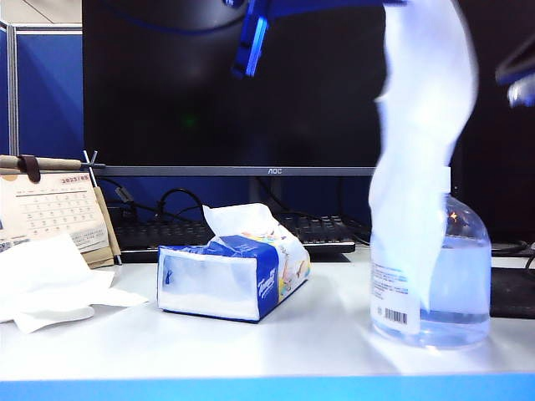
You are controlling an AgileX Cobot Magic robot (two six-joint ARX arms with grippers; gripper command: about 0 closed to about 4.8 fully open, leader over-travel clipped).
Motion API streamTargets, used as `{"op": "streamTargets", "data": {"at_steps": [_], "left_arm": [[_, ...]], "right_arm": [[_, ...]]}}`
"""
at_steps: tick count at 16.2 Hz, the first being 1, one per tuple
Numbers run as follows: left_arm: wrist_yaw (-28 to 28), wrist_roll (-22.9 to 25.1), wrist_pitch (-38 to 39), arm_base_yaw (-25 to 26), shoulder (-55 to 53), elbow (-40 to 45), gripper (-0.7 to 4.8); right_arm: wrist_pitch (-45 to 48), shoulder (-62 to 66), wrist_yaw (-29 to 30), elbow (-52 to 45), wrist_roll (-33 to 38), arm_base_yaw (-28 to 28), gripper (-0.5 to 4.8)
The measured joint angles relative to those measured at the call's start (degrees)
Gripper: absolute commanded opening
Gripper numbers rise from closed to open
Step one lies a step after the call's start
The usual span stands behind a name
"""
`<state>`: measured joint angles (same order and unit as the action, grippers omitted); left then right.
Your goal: Pull out a tissue from the tissue dispenser, then press the switch of the alcohol sanitizer bottle to drop some sanitizer on the paper tissue, and finally place the treated tissue on the table.
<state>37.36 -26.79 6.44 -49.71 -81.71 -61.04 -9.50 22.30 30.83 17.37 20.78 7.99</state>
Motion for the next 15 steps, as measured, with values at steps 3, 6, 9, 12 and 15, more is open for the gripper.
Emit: {"op": "streamTargets", "data": {"at_steps": [3, 6, 9, 12, 15], "left_arm": [[-0.1, -4.3, -6.7, 0.0, 0.0, 3.5, -0.06], [-0.7, -7.6, -12.4, -0.8, 0.0, 5.0, -0.06], [-3.8, -8.9, -15.8, -4.3, 0.0, 6.6, -0.06], [-14.3, -9.1, -16.0, -7.6, 0.0, 8.2, -0.06], [-21.0, -8.8, -18.2, -8.9, 0.0, 8.6, -0.06]], "right_arm": [[-0.6, 0.0, 0.9, 0.0, 0.2, 0.0, 1.16], [-0.6, 0.0, 2.0, 0.0, 0.3, 0.0, 1.16], [-1.1, 0.5, 2.0, 0.0, 0.4, 0.1, 1.16], [-0.9, 1.9, 2.2, 0.0, 0.4, 0.1, 1.16], [-0.5, 2.5, 2.3, 0.0, 0.3, 0.1, 1.16]]}}
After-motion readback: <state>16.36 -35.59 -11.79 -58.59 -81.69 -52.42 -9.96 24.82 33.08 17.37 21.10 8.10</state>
